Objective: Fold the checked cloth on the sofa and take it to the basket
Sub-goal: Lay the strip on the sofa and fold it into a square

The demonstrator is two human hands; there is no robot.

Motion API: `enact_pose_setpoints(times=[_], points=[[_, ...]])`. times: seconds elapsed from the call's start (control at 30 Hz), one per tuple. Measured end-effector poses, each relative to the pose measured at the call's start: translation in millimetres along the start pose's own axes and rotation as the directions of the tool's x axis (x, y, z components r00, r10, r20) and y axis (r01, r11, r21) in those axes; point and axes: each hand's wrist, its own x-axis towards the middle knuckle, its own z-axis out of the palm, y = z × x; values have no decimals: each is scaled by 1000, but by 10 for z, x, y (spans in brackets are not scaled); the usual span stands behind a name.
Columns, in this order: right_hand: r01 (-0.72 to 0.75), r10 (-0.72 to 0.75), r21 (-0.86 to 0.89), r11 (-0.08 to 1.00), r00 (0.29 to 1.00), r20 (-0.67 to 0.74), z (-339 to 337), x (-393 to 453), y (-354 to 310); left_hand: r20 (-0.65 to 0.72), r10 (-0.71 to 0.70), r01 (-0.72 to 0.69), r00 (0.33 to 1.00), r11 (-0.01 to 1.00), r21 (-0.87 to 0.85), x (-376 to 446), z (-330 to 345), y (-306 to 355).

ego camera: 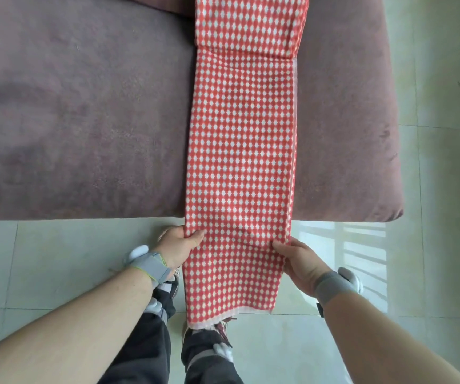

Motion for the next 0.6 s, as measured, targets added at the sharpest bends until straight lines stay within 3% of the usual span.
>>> enact_pose_setpoints(times=[0.13, 0.2, 0.33, 0.47, 0.6], points=[[-83, 91, -109, 991, 993, 70, 52, -66, 160, 129, -80, 68, 988, 993, 96, -109, -15, -153], [-116, 120, -72, 991, 991, 52, 46, -91, 234, 174, -129, 110, 976, 987, 114, -186, -42, -305], [-146, 146, 4, 989, 989, 21, 22, -160, 324, 90, -188, 197, 978, 975, -100, -288, -42, -486], [-148, 149, -66, 987, 988, 25, 7, -266, 423, 72, -178, 178, 981, 984, -7, -404, -22, -566], [-126, 117, -100, 987, 989, -93, -31, -331, 520, 53, -156, 154, 986, 988, 32, -419, -59, -633]])
